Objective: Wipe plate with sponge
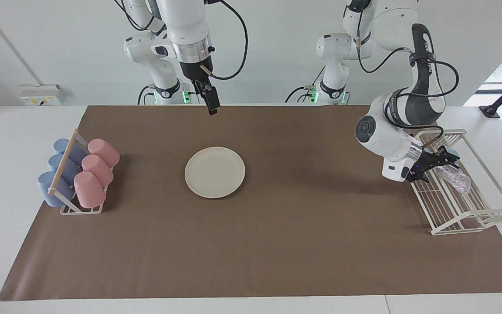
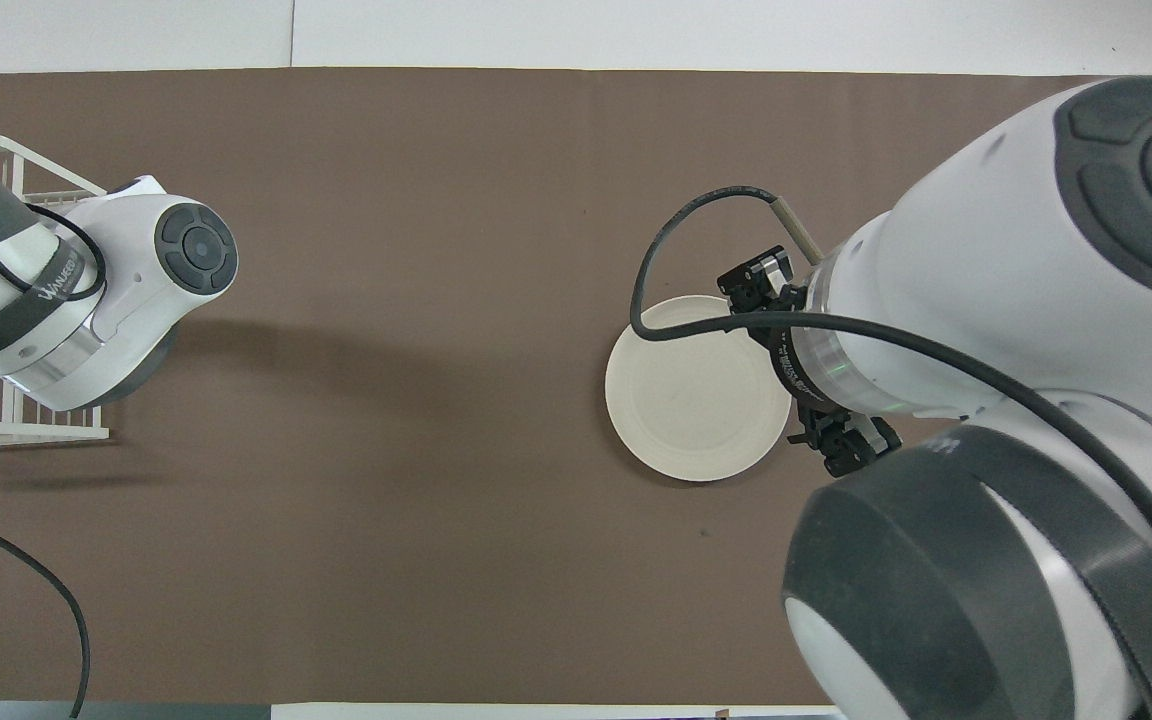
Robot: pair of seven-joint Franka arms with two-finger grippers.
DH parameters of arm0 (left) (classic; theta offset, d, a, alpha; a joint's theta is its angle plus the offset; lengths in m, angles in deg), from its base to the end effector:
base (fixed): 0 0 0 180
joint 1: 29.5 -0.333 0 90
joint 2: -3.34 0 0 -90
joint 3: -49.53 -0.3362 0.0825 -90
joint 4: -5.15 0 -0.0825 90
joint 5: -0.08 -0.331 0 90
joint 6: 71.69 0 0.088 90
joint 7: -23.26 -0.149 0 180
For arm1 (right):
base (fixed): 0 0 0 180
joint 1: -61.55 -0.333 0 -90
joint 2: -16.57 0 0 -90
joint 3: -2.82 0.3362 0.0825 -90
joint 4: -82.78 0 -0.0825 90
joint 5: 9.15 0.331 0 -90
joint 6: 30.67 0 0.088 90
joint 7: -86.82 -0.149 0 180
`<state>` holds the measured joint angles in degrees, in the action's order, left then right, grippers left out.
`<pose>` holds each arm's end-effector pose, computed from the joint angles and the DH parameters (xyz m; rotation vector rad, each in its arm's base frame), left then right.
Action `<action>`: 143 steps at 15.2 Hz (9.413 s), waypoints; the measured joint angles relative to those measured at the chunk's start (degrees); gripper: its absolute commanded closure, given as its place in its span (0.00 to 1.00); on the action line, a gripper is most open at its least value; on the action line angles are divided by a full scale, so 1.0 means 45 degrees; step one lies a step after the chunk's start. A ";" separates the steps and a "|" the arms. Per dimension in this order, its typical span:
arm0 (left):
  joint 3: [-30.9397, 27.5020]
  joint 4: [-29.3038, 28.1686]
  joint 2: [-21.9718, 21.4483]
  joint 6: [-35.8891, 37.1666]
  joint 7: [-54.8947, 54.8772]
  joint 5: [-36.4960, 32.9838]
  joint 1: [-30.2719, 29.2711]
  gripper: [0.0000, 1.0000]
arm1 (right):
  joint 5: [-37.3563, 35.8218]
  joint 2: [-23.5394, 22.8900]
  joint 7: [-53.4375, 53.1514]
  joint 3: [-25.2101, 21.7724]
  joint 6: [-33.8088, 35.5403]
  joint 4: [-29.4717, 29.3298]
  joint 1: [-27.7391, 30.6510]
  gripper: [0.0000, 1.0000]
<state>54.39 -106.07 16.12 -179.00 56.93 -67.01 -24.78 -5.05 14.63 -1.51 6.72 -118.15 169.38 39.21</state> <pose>0.5667 0.0155 0.4151 -2.0831 0.1474 -0.1697 0.4510 0.2337 0.6070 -2.6709 1.6032 0.1123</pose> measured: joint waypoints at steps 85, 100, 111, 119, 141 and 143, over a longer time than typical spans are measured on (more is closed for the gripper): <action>0.0564 0.2985 0.1801 0.8094 -1.2099 2.9172 -0.1443 1.00 | 0.0380 -0.3010 -0.5904 0.0172 -0.7578 0.0804 -0.3626 0.21; 0.0552 0.2992 0.1802 0.8254 -1.2098 2.9171 -0.1443 1.00 | 0.0356 -0.2471 -0.5042 0.0152 -0.7455 0.1418 -0.3605 1.00; 0.0581 0.3104 0.1666 0.8277 -1.2137 2.8834 -0.1411 0.00 | 0.0375 -0.2426 -0.5042 0.0133 -0.7670 0.1461 -0.3502 1.00; 0.0559 0.3130 0.1237 0.8169 -1.2126 2.8372 -0.1380 0.00 | 0.0367 -0.1996 -0.2917 0.0054 -0.7606 0.3154 -0.2152 1.00; 0.0407 0.3768 0.0274 0.4415 -1.1008 2.1405 -0.1449 0.00 | 0.0389 -0.2033 0.4979 0.0046 -1.1296 0.8586 0.1172 1.00; 0.0396 0.3903 0.0224 0.4235 -1.0996 2.0376 -0.1452 0.00 | 0.0389 -0.2054 0.5967 0.0032 -1.1304 0.8590 0.1735 1.00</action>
<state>56.17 -88.51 17.13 -159.95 7.45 24.69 -31.31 -3.30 5.39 25.34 6.87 -169.02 208.03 47.02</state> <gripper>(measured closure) 0.000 0.921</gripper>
